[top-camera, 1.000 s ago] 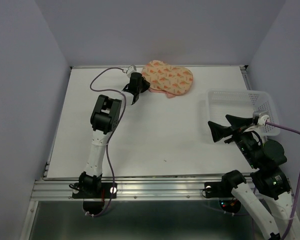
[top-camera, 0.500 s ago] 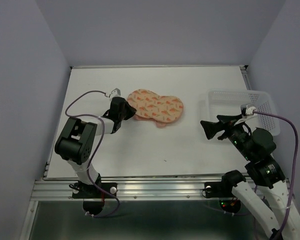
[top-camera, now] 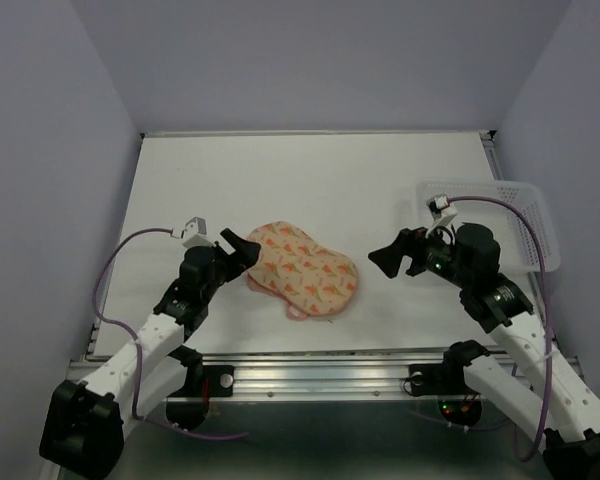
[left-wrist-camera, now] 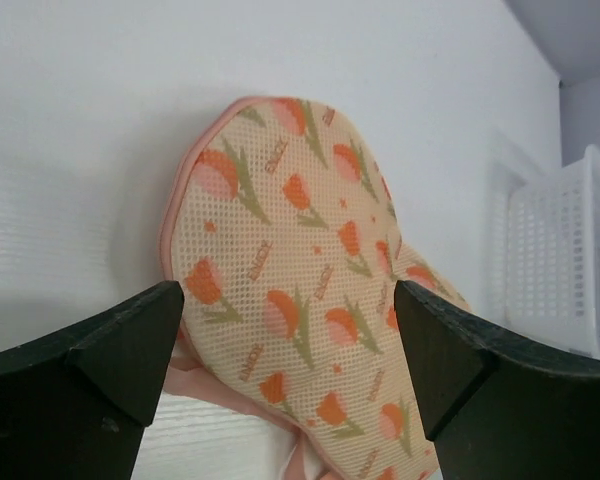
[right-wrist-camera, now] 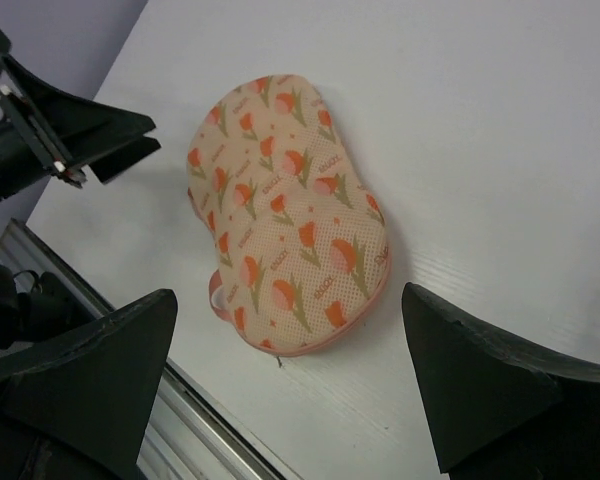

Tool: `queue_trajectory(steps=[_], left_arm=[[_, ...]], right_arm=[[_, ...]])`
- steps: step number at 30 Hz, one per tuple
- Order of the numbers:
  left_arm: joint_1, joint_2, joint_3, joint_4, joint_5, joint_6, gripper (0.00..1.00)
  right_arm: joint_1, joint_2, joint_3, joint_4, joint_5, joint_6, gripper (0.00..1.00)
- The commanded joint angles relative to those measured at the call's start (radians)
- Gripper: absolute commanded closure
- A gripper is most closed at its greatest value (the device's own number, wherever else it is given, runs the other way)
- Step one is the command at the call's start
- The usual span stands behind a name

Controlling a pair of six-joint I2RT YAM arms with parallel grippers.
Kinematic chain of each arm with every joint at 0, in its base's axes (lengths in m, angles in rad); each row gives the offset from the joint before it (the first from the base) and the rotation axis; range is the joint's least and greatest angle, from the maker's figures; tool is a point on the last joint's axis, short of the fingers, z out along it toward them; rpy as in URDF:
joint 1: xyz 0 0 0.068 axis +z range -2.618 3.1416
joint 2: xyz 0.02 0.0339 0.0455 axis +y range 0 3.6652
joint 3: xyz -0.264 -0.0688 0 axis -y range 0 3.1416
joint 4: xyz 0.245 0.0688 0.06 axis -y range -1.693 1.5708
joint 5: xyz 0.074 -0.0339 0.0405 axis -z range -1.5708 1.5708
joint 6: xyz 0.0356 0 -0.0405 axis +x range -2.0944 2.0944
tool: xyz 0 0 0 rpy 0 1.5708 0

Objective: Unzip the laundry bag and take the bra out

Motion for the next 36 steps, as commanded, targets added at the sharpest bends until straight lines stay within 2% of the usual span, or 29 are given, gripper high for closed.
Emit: queue_trajectory(steps=[1,6,12,16,19,26,31,36], left_arm=[[-0.002,-0.12,0.06,-0.191,-0.116,0.028,0.01],[-0.008,-0.114,0.093,-0.207,-0.056,0.018,0.01],[-0.045,0.007,0.125,-0.133,-0.039,0.005,0.03],[-0.045,0.128,0.191,-0.09,-0.031,0.028,0.04],[-0.047,0.223,0.232,-0.033,-0.015,0.034,0.06],[-0.047,0.426,0.303,0.03,-0.013,0.063,0.06],[-0.047,0.529,0.384,0.027,-0.03,0.099,0.06],[-0.045,0.644,0.485,0.024,-0.004,0.146,0.05]], right_arm=[[0.004,0.057,0.001,0.085,-0.076,0.019,0.0],[0.004,0.14,0.008,0.089,-0.1,0.025,0.0],[0.004,0.267,-0.005,0.132,-0.137,0.03,0.0],[0.056,0.397,0.004,0.178,-0.162,0.038,0.0],[0.134,0.468,-0.001,0.269,-0.083,0.059,0.0],[0.193,0.684,-0.053,0.476,-0.011,0.107,0.0],[0.311,0.837,-0.077,0.569,-0.011,0.128,0.0],[0.513,0.896,-0.071,0.625,0.024,0.191,0.0]])
